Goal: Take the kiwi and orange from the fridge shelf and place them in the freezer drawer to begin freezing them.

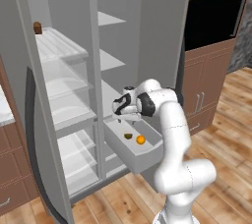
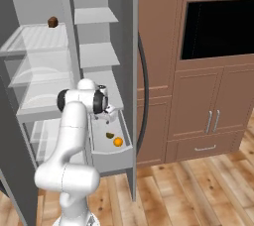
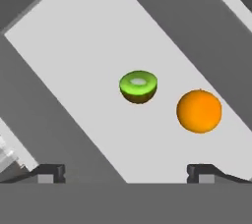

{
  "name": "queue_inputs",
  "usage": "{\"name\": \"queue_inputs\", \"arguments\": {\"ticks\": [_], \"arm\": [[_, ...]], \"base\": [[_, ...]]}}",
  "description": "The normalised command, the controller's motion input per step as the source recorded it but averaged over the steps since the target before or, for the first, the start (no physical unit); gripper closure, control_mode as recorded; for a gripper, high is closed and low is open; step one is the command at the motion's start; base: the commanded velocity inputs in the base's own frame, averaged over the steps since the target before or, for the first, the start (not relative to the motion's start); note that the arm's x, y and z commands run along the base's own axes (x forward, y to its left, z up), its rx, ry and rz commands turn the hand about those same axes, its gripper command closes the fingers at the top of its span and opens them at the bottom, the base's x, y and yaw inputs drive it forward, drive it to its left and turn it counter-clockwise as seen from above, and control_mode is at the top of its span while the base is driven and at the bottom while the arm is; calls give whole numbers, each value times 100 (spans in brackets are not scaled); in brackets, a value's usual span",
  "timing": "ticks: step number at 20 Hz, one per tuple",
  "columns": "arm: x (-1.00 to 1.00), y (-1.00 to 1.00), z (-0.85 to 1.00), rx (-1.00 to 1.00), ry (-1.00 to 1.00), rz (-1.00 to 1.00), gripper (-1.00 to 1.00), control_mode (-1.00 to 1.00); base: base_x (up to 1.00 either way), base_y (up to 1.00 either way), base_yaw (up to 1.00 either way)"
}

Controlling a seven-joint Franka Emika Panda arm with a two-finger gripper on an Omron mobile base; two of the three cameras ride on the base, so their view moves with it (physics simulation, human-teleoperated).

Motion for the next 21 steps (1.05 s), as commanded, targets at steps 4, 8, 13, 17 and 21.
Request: {"name": "queue_inputs", "arguments": {"ticks": [4, 8, 13, 17, 21], "arm": [[-100, 36, 43, 0, -21, 0, -100, -100], [-100, 40, 56, 0, -19, 0, -100, -100], [-27, -4, 11, -1, -13, -6, -100, -100], [0, 0, 0, 0, 1, 0, -100, -100], [0, -1, 0, 0, 0, 0, -100, -100]], "base": [[0, 0, 0], [0, 0, 0], [0, 0, 0], [0, 0, 0], [0, 0, 0]]}}
